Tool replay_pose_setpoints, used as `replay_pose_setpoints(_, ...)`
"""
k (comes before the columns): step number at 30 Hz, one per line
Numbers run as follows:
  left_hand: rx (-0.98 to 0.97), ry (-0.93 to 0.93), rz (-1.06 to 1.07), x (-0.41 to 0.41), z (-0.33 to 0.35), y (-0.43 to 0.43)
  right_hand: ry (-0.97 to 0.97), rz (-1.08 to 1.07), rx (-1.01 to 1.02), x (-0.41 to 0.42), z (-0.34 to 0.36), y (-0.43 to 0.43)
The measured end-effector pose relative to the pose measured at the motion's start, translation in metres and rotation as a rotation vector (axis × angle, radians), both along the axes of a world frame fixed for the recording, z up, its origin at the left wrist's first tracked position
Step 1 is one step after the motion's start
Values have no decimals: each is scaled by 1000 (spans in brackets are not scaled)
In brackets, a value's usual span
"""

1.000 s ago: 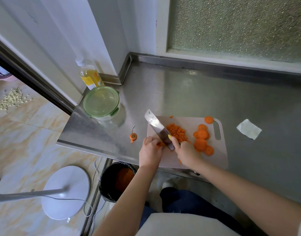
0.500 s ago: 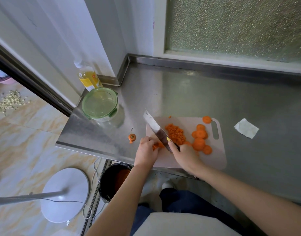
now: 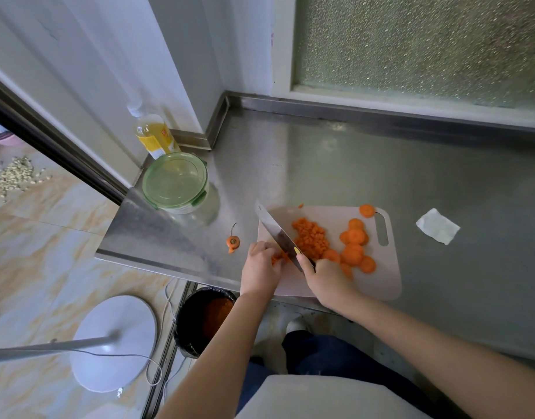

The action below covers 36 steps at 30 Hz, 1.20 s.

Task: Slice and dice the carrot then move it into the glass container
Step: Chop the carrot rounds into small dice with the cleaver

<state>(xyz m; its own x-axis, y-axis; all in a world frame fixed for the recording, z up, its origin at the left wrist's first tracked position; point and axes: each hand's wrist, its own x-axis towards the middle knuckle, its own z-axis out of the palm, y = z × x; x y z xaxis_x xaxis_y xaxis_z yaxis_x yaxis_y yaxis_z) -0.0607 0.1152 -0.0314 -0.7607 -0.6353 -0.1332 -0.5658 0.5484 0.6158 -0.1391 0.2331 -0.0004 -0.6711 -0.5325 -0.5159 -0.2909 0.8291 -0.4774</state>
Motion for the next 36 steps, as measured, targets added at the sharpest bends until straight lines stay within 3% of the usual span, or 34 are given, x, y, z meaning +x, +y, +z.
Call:
replay_pose_setpoints(18, -18, 75, -12, 1, -1, 0, 51, -6, -76, -17, -1, -8)
replay_pose_setpoints(28, 20, 85, -59, 0, 3, -6, -99, -101, -124, -25, 7, -5)
replay_pose_setpoints(36, -38, 64, -29, 7, -4, -9, -114, -95, -127, -13, 12, 4)
